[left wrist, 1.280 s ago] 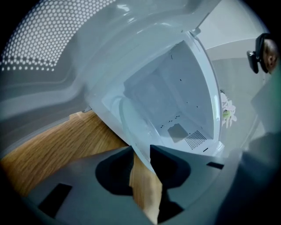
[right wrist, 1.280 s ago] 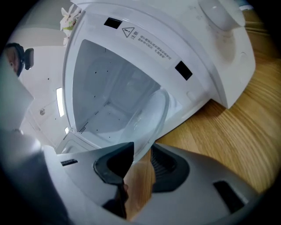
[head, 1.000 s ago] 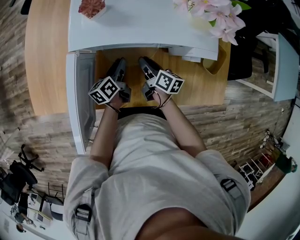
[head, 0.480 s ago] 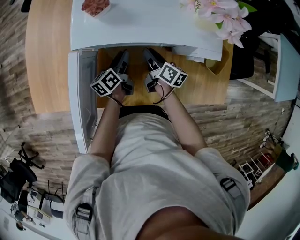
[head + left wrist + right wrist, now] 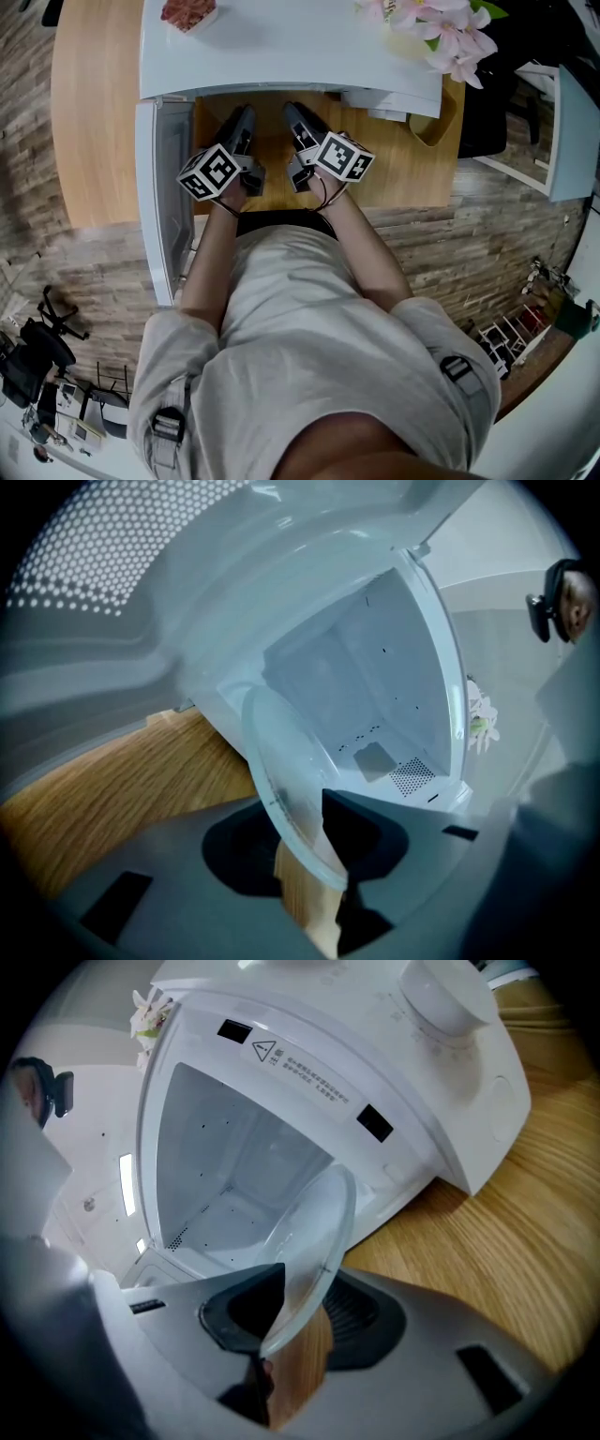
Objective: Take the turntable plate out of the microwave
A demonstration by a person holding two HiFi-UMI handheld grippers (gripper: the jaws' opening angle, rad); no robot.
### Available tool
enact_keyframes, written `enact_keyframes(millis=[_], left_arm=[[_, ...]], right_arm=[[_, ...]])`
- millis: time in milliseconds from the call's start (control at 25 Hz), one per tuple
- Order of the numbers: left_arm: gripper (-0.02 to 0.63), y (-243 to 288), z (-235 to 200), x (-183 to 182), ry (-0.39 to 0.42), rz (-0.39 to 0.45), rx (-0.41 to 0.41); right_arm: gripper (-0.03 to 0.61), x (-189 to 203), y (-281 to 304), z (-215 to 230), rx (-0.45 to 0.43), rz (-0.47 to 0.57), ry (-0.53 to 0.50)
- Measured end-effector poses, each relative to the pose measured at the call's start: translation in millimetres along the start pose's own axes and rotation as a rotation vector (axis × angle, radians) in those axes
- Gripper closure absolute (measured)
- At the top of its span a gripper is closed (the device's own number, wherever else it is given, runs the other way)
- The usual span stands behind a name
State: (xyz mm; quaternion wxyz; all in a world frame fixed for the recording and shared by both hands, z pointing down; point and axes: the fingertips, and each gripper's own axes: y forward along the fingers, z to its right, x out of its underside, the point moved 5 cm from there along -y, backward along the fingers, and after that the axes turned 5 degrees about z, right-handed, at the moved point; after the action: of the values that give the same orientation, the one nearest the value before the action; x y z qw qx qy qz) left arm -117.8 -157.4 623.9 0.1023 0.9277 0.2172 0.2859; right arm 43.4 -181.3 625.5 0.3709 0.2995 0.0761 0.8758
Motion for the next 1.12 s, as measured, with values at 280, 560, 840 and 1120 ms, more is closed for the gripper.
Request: enact_keyframes(millis=[280, 560, 840, 1120], left_arm=[[0.474, -12.7, -1.7, 12.7, -0.026, -0.007, 0.003], [0.453, -13.9, -8.8, 18.8, -0.02, -0.015, 0.002], [0.393, 5.4, -11.4, -0.9, -0.101, 0.076, 0.035], [0.399, 16.4, -11.6, -8.2, -0.101, 0.087, 0.028]], right_arm=[[0.446, 8.8, -13.2, 4.2, 0.007, -0.022, -0.014], [0.442, 12.1, -15.2, 14.1, 0.007, -0.038, -0.028], [0.368, 6.3, -9.8, 23.8, 0.004, -0.028, 0.002], [0.345, -11.1, 13.5, 9.1, -0.055, -0.003, 0.043]])
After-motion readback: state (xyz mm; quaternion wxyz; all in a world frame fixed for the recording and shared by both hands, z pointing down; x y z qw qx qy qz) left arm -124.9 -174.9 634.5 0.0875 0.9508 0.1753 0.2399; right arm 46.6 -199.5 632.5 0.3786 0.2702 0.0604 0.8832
